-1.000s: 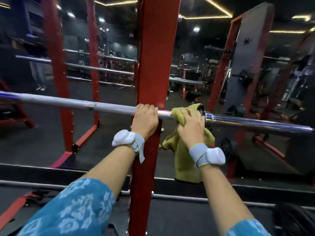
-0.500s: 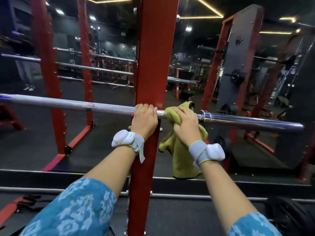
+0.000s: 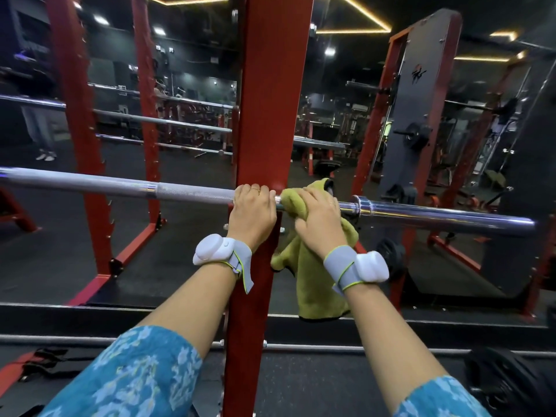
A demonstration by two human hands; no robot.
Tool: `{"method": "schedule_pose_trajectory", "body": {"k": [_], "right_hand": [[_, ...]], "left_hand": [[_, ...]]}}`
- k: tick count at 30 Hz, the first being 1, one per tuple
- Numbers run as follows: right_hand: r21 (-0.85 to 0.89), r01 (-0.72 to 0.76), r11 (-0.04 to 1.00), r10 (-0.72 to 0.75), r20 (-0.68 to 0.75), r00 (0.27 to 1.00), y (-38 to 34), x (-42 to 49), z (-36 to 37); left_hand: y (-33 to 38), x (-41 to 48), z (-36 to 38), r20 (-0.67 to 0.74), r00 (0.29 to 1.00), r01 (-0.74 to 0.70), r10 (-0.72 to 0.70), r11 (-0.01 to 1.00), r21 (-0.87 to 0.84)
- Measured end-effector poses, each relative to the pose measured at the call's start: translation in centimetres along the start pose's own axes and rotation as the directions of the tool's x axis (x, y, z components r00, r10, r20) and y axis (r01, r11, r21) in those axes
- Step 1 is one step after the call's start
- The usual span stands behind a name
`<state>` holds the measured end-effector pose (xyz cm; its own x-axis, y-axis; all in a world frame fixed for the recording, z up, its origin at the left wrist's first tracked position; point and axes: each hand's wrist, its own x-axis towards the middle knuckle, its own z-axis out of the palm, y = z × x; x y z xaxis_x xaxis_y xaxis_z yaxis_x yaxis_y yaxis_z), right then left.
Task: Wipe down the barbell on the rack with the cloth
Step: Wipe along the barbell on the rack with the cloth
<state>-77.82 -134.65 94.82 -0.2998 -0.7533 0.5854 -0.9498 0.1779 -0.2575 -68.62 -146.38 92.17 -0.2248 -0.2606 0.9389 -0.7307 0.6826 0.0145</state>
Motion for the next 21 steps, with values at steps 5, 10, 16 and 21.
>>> {"method": "schedule_pose_trajectory", "body": {"k": [5,10,16,21], "right_hand": [[-0.12,-0.124,0.985,0.134,0.078,0.988,2.1,1.9,-2.1],[-0.134,-0.235,0.963,0.252,0.122,0.96,1.9,4.7,-2.7],[-0.137,-0.256,0.957,0.261,0.018,0.965,2.0,4.4,-2.1],[-0.08,-0.056,0.995,0.037,-0.227,0.973,3.2,0.5,0.8]], "left_hand": [[0.1,-0.1,-0.1,0.008,1.0,0.002,-0.002,1.0,0.009],[0.1,-0.1,0.0,0.019,1.0,0.004,-0.004,1.0,0.014],[0.1,0.0,-0.1,0.009,1.0,0.009,-0.009,1.0,0.015],[0.1,0.1,-0.1,-0.004,1.0,0.015,-0.015,1.0,0.004]]}}
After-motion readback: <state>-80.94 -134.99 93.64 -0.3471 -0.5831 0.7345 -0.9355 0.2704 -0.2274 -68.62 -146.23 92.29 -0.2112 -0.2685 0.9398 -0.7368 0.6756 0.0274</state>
